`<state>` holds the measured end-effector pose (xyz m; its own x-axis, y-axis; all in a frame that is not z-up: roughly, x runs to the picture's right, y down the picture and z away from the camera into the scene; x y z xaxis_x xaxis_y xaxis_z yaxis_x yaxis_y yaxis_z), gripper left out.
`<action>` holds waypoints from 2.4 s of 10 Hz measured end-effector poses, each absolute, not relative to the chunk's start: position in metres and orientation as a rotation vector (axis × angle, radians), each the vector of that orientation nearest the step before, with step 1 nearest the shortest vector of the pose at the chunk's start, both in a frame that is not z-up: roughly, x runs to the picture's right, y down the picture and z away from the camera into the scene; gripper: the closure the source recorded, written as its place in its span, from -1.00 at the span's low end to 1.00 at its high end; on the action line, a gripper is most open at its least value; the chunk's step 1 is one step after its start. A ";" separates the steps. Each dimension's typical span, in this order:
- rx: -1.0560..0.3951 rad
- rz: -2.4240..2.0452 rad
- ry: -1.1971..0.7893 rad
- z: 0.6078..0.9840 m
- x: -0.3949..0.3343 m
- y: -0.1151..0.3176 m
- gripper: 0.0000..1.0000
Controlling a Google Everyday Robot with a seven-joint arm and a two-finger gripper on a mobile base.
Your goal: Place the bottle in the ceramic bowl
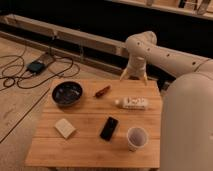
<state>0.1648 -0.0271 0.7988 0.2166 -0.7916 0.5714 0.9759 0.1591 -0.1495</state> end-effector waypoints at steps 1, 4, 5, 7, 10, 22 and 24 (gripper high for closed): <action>-0.549 -1.313 -0.404 0.799 0.165 -0.027 -0.60; -0.549 -1.313 -0.404 0.799 0.165 -0.027 -0.60; -0.549 -1.313 -0.404 0.799 0.165 -0.027 -0.60; -0.549 -1.313 -0.404 0.799 0.165 -0.027 -0.60; -0.549 -1.313 -0.404 0.799 0.165 -0.027 -0.60; -0.560 -1.300 -0.404 0.802 0.164 -0.023 -0.60; -0.613 -1.240 -0.425 0.809 0.160 -0.005 -0.60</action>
